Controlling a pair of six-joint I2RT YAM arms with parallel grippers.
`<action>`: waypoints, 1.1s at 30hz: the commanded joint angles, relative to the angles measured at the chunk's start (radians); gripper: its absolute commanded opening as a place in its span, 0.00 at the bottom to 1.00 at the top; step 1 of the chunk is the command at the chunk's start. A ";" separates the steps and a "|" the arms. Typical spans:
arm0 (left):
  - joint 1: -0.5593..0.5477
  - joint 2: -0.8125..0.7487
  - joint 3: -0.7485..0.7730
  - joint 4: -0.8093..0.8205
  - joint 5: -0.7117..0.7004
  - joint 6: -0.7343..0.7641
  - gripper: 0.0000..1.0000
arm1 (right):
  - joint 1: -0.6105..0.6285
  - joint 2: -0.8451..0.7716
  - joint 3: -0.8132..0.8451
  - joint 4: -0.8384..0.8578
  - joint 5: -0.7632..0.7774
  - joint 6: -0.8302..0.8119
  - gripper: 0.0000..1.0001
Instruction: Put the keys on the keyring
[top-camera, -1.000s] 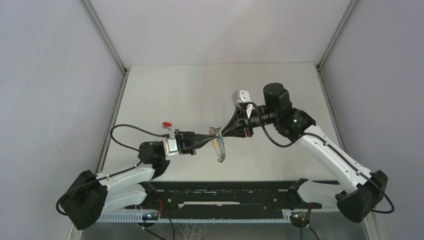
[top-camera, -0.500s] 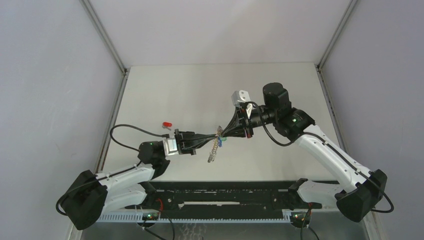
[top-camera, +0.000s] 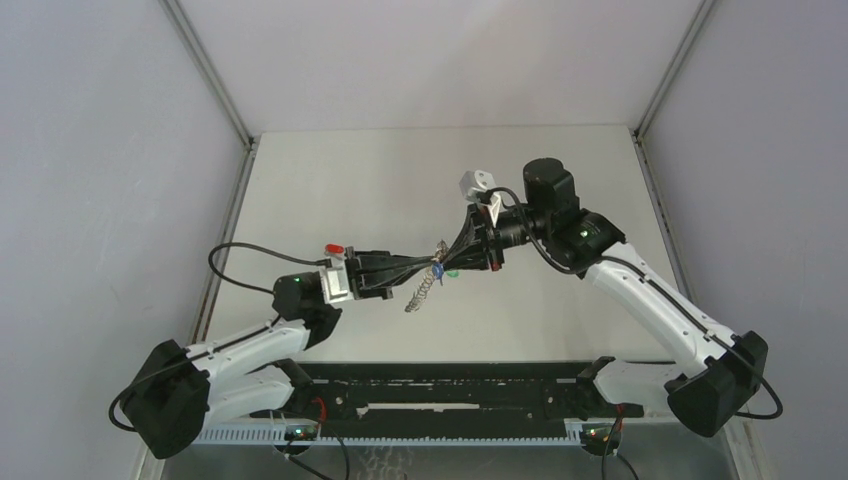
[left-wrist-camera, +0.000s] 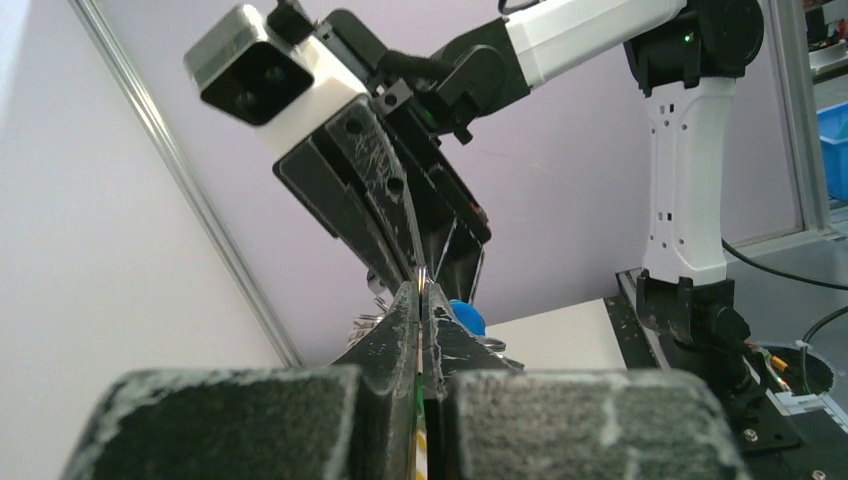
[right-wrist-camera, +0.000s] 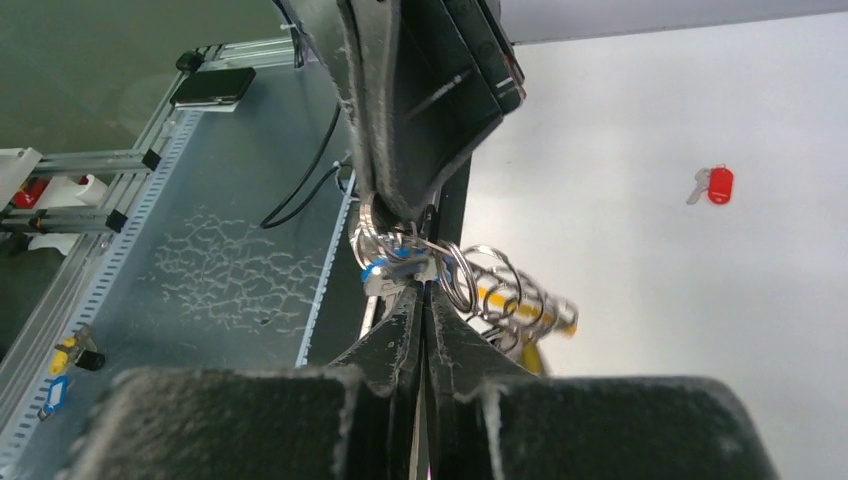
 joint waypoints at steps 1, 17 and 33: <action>0.002 0.006 0.086 0.066 0.013 -0.023 0.00 | -0.003 0.024 0.051 -0.034 -0.001 0.013 0.00; 0.028 0.035 0.084 0.067 -0.001 -0.032 0.00 | -0.090 -0.100 0.042 -0.087 0.043 -0.091 0.24; 0.031 0.058 0.110 0.066 0.016 -0.044 0.00 | -0.067 -0.071 0.036 0.103 0.022 0.068 0.24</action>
